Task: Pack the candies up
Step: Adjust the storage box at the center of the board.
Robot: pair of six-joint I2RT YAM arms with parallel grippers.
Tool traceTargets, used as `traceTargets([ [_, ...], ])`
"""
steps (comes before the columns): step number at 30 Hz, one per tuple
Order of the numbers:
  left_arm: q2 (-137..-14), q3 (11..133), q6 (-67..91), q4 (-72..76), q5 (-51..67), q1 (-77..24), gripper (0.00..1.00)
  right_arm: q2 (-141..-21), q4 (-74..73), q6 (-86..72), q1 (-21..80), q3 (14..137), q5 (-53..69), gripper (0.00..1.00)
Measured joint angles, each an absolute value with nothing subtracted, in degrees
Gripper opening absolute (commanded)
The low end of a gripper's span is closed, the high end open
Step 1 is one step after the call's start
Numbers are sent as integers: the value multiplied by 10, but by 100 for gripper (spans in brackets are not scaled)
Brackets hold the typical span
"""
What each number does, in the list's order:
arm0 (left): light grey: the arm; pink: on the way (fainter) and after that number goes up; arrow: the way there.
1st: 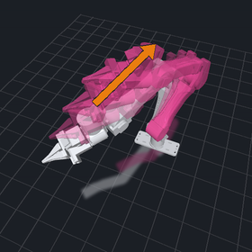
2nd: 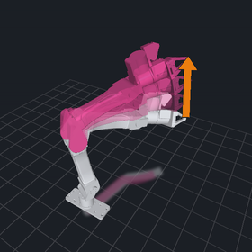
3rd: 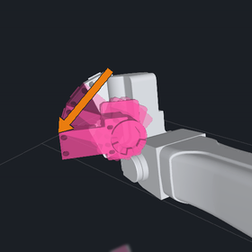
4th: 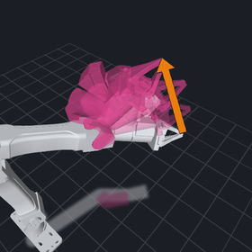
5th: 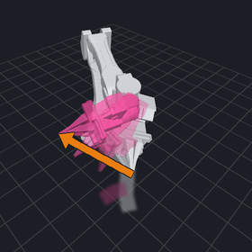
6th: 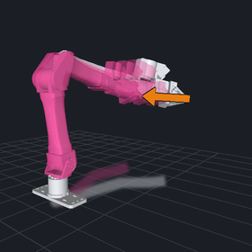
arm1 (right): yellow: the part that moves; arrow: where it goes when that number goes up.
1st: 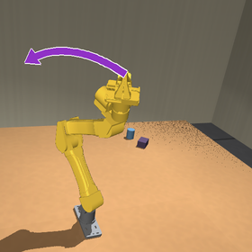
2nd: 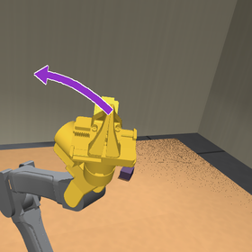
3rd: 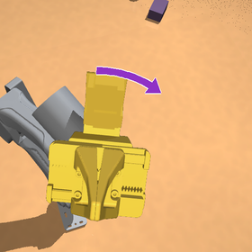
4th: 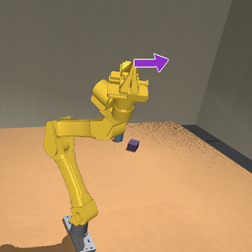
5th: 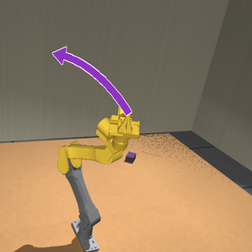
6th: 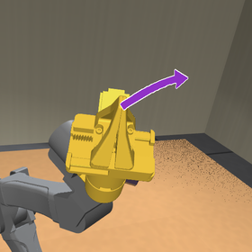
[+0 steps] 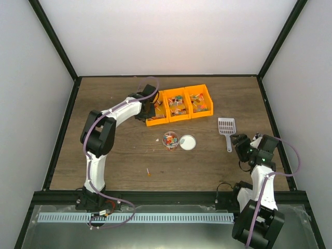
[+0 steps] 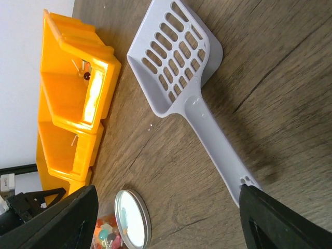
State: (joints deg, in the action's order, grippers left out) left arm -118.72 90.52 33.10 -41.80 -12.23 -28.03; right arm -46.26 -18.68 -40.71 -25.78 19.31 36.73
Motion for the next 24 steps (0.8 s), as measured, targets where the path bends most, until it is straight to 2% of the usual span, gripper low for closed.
traceTargets([
  [10,-1200,917,227,-378,-112,-270,4,-462,-197,-404,-258,193,364,75],
  [15,-1206,923,194,-365,-95,-254,13,-462,-194,-406,-258,193,364,75],
  [20,-1208,923,176,-363,-92,-247,16,-465,-195,-401,-257,193,364,75],
  [24,-1210,924,165,-363,-97,-247,23,-464,-204,-396,-252,197,363,75],
])
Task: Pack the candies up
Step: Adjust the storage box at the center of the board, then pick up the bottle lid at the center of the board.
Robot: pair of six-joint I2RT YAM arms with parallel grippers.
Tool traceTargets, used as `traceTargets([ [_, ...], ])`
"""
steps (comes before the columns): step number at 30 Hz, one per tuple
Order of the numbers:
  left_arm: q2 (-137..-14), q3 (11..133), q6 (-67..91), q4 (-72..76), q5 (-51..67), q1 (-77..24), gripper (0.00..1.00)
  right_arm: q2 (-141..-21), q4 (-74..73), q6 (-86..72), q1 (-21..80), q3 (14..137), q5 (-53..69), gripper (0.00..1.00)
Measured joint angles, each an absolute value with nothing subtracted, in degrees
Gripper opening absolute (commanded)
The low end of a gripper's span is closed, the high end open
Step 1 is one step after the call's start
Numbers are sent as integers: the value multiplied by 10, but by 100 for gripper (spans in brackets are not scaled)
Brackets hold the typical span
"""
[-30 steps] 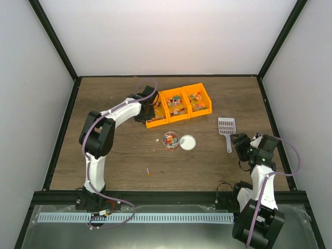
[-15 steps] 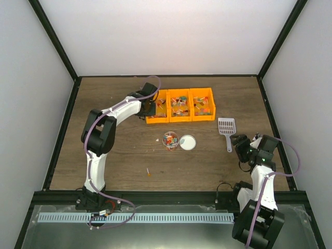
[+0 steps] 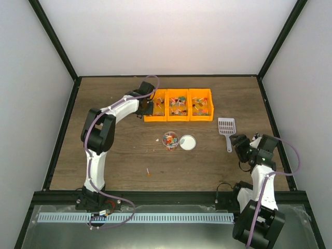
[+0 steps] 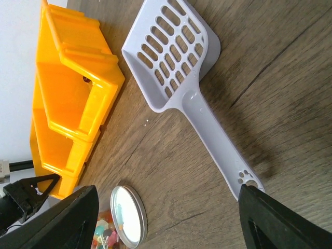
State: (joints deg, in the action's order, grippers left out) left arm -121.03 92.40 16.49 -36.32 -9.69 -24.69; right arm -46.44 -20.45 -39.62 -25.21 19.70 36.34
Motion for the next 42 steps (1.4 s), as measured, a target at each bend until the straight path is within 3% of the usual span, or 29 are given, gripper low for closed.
traceTargets([
  [5,-1215,924,171,-379,-122,-247,62,-449,-237,-383,-226,231,333,75],
  [9,-1201,911,181,-385,-146,-245,76,-457,-262,-368,-137,286,266,74],
  [17,-1084,851,212,-360,-167,-243,79,-567,-279,-384,102,347,118,68],
  [23,-930,743,236,-298,-127,-227,84,-735,-284,-408,267,429,22,41],
  [32,-915,703,240,-277,-74,-216,84,-880,-279,-408,303,499,-29,33],
  [42,-922,700,240,-275,-58,-210,84,-907,-272,-395,303,498,-32,18],
])
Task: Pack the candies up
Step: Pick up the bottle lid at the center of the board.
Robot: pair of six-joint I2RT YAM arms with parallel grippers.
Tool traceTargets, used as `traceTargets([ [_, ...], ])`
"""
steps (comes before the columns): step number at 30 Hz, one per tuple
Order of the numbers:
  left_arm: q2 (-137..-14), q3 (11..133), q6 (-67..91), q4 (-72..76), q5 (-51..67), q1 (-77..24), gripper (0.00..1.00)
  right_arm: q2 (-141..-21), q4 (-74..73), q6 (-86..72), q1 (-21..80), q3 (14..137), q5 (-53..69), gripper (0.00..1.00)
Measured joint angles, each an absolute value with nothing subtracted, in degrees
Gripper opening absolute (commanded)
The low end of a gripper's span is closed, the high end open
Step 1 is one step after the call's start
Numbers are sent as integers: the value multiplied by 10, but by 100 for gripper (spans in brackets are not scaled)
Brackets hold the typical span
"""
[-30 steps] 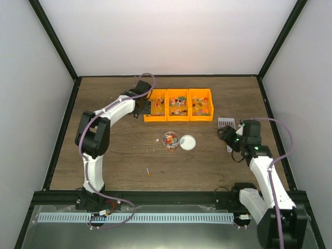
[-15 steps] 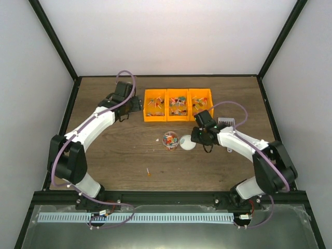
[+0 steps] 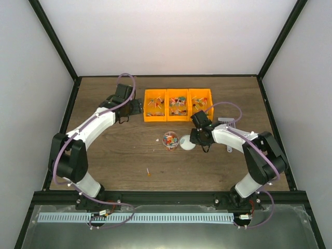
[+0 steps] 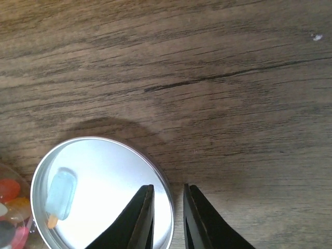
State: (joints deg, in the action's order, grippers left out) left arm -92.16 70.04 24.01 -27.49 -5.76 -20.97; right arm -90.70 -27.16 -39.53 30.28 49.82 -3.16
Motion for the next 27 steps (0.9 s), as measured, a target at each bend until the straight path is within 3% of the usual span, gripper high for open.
traceTargets([
  [6,-927,700,240,-275,-58,-208,85,-917,-260,-395,303,496,-27,16],
  [15,-927,700,240,-275,-56,-204,85,-931,-250,-395,303,494,-21,1],
  [27,-927,699,241,-275,-41,-202,85,-881,-250,-395,303,480,-18,1],
])
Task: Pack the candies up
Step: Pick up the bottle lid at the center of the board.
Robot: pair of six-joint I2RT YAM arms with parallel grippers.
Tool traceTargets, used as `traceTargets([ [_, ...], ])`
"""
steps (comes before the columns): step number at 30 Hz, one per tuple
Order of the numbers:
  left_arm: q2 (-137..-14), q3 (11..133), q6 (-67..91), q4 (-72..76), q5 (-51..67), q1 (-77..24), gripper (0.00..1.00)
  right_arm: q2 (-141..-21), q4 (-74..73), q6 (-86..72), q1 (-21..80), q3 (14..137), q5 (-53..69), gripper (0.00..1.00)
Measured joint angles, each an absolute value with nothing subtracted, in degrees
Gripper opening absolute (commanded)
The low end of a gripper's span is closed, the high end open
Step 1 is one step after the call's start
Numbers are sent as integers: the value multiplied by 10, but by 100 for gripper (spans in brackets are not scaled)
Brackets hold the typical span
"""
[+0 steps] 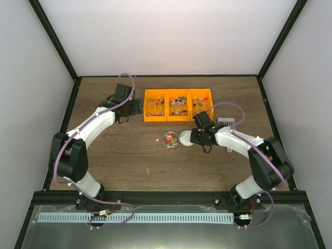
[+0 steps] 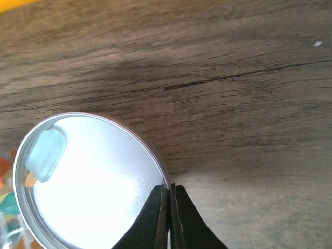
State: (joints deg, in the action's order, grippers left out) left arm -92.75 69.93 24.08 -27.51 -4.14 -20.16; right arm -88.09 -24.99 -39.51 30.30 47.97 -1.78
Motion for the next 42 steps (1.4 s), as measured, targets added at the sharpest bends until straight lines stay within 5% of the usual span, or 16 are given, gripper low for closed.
traceTargets([
  [13,-933,699,251,-266,-19,-201,85,-770,-251,-396,302,458,6,1],
  [25,-935,696,253,-267,-10,-201,85,-870,-121,-450,243,513,213,1],
  [34,-935,686,253,-274,-13,-201,85,-1049,208,-666,170,543,438,1],
  [42,-935,686,253,-284,-17,-200,85,-1114,551,-927,170,538,501,1],
])
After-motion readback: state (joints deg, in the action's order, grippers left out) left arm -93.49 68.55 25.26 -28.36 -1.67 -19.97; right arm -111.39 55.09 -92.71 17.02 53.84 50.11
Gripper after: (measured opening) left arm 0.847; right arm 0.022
